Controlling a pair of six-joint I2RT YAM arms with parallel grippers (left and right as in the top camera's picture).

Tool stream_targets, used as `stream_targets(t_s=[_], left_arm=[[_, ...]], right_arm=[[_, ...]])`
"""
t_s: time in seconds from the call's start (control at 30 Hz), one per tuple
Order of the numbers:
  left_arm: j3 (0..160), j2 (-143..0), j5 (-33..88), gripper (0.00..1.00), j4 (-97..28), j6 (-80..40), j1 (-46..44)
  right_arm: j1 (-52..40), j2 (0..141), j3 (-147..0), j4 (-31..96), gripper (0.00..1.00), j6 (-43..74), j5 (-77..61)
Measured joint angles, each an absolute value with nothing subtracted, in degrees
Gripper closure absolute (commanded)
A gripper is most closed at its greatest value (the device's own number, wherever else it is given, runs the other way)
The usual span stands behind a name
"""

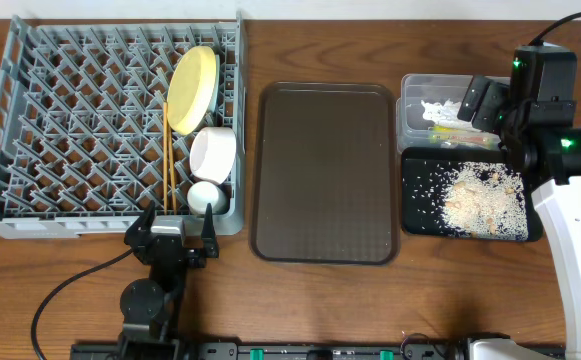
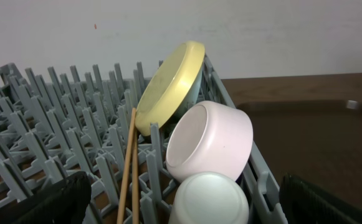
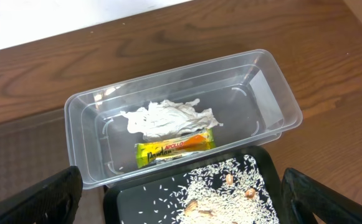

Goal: Sort waste into correct bins and load items into the dishwasher

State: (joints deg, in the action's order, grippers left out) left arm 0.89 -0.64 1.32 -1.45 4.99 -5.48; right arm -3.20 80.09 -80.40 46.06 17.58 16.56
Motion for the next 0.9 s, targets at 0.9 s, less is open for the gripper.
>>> stream_targets(t_s=[0.9], left_arm=[[1.04, -0.64, 1.3, 0.04, -1.58, 4.99, -5.48]], right_arm=[[-3.2, 70.87, -71.85, 39.79, 0.01, 9.08, 16.43]])
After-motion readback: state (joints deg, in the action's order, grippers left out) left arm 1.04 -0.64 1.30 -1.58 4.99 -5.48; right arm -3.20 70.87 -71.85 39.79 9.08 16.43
